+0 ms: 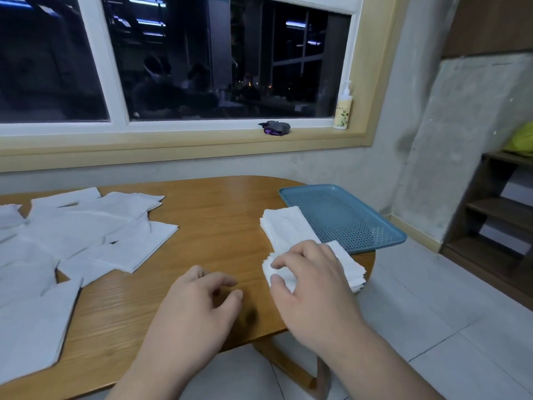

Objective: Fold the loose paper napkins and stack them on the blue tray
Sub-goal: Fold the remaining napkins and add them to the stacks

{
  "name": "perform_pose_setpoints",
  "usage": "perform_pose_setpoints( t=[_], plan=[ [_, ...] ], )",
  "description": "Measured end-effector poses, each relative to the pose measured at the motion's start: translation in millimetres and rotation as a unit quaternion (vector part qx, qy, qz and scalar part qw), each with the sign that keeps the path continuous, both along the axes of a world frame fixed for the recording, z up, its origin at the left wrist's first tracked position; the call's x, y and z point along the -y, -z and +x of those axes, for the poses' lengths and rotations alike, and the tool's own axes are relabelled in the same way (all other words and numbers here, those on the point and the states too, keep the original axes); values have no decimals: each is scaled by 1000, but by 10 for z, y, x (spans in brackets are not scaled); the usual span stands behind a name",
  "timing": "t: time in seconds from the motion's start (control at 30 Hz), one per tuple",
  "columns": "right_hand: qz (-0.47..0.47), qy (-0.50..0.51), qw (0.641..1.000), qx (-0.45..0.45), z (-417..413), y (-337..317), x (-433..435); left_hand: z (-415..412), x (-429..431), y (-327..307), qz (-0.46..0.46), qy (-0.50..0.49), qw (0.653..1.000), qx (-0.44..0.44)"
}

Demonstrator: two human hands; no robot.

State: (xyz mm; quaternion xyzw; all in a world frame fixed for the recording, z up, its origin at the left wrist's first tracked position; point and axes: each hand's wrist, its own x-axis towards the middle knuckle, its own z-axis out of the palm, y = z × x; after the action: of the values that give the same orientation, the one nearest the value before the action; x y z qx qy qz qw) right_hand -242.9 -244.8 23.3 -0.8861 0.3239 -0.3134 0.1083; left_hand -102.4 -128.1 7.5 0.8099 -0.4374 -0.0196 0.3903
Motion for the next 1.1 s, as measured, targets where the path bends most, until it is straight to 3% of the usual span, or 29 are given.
perform_pose_setpoints(
  t=[0.17,0.37,0.77,1.1],
  plan=[
    [32,-97,994,-41,521,60,-418,336,-707,28,10,-66,998,-4],
    [48,-145,986,-64,1361,243,-719,778,-1261,68,-15,-127,992,21],
    [86,-98,981,-141,2537,269,-634,1234,-1430,46,-52,-133,990,-1],
    [108,-63,989,-80,2557,303,-619,1275,-1478,33,-42,-134,990,-25]
  ],
)
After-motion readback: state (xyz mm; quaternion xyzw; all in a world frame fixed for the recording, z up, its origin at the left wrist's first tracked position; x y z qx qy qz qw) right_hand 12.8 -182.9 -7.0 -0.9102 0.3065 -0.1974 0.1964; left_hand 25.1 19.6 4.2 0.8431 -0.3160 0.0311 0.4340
